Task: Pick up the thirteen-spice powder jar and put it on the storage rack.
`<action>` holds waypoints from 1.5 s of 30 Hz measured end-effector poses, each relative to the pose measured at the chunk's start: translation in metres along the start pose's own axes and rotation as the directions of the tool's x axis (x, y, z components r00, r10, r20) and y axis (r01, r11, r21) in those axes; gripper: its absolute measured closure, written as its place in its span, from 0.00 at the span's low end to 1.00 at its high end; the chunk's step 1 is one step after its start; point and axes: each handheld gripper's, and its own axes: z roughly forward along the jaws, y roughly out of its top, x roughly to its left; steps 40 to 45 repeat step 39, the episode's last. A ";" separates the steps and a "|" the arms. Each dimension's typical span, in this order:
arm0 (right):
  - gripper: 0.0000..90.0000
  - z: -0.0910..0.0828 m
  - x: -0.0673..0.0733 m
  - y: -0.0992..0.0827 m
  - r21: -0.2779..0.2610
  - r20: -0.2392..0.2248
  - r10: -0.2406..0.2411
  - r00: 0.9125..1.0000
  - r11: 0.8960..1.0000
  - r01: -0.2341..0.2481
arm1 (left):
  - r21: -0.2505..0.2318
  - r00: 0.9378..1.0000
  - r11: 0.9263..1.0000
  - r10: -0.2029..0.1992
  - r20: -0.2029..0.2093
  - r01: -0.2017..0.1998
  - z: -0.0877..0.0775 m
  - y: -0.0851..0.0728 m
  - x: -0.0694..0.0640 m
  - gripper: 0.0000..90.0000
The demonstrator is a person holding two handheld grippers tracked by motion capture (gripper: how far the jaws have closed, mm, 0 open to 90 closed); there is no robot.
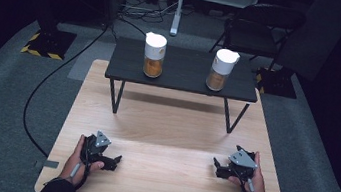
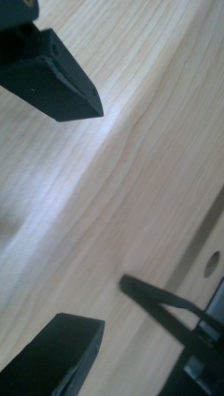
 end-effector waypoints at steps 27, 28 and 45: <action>0.00 0.008 -0.065 0.003 0.224 -0.071 0.299 0.951 0.934 -0.277 | -0.001 1.000 1.000 0.003 0.003 -0.003 0.000 0.000 0.000 0.01; 0.00 0.008 -0.066 0.003 0.224 -0.067 0.303 0.951 0.933 -0.281 | -0.001 1.000 1.000 0.004 0.003 -0.004 0.000 0.000 0.000 0.01; 0.00 0.008 -0.067 0.002 0.225 -0.060 0.309 0.949 0.931 -0.289 | 0.000 1.000 1.000 0.006 0.004 -0.006 0.001 0.001 0.001 0.01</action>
